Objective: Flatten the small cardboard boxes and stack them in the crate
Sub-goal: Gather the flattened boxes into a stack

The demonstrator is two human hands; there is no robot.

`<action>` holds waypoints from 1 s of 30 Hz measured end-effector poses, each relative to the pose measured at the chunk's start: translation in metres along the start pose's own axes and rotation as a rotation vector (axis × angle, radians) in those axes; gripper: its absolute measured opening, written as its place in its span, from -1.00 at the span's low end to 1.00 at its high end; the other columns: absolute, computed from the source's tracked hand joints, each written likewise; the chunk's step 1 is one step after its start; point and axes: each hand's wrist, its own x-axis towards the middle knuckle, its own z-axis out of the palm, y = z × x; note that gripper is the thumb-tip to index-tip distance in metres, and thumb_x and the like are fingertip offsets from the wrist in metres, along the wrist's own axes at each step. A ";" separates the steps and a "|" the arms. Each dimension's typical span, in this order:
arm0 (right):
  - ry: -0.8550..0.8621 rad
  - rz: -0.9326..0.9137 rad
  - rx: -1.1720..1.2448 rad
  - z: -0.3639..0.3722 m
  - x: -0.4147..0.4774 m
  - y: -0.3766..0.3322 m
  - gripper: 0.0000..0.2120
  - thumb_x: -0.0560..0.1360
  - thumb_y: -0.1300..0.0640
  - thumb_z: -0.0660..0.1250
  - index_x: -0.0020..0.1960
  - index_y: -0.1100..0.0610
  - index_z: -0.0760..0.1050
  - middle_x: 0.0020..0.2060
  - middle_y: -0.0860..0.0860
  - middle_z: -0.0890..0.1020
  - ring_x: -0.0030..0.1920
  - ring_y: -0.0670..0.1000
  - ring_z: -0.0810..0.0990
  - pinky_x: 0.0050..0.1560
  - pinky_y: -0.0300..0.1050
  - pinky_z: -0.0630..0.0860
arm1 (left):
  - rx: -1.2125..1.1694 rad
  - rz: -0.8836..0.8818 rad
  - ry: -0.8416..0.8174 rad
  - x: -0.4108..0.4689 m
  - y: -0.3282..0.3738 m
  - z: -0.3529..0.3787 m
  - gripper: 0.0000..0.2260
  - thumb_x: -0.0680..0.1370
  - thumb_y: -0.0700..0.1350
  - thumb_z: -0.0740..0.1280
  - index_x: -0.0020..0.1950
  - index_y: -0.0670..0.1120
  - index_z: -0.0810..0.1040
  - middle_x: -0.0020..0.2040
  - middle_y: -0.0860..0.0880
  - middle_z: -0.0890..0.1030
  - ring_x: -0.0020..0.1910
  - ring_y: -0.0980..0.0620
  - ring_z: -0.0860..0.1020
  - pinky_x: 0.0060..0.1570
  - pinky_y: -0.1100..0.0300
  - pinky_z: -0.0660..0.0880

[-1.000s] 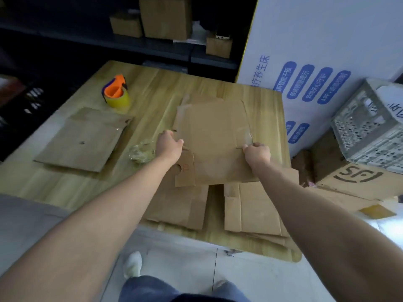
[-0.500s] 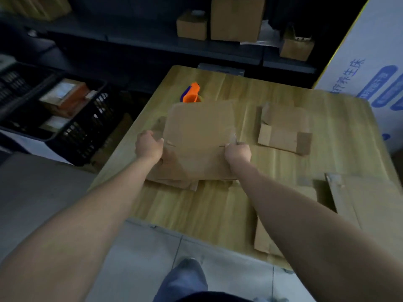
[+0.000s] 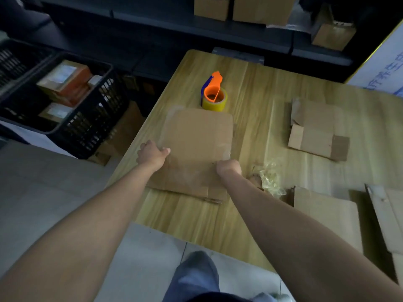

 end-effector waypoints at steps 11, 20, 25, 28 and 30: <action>-0.152 0.038 0.324 -0.007 0.009 -0.017 -0.35 0.39 -0.08 0.47 0.34 0.23 0.38 -0.02 0.08 0.55 -0.05 0.15 0.53 0.00 0.05 0.49 | -0.418 -0.157 -0.203 0.027 -0.005 0.009 -0.47 0.42 0.15 0.44 0.22 -0.20 0.51 0.15 -0.14 0.58 0.04 -0.12 0.54 -0.08 0.08 0.48; -0.032 -0.230 0.356 -0.069 -0.010 -0.028 -0.37 0.43 -0.06 0.43 0.35 0.22 0.31 0.20 0.12 0.53 0.18 0.16 0.53 0.19 0.01 0.48 | -0.598 -0.118 -0.023 -0.007 0.054 -0.005 -0.55 0.41 0.16 0.45 0.12 -0.11 0.53 0.08 -0.04 0.53 -0.10 -0.03 0.49 -0.06 0.10 0.37; 0.019 -0.205 0.559 -0.168 -0.006 0.013 -0.29 0.33 -0.22 0.46 0.29 0.18 0.39 0.08 0.08 0.58 0.05 0.13 0.56 0.17 0.08 0.51 | -0.540 0.139 -0.015 -0.059 0.135 0.026 -0.51 0.38 0.21 0.43 0.16 -0.09 0.57 0.09 -0.05 0.62 0.02 -0.08 0.58 -0.06 0.16 0.44; 0.091 -0.178 0.642 -0.229 0.000 0.057 -0.29 0.30 -0.24 0.48 0.27 0.18 0.41 0.04 0.07 0.59 0.01 0.12 0.57 0.15 0.10 0.53 | -0.480 0.278 -0.074 -0.095 0.188 0.055 -0.50 0.40 0.18 0.44 0.19 -0.12 0.56 0.14 -0.07 0.61 0.10 -0.08 0.58 0.07 0.11 0.49; 0.157 -0.188 0.663 -0.265 0.004 0.090 -0.35 0.32 -0.20 0.49 0.21 0.21 0.46 0.02 0.08 0.61 -0.01 0.12 0.59 0.12 0.09 0.55 | -0.412 0.306 -0.120 -0.120 0.218 0.079 -0.41 0.40 0.20 0.43 0.26 -0.17 0.51 0.22 -0.11 0.58 0.16 -0.13 0.55 0.14 0.03 0.49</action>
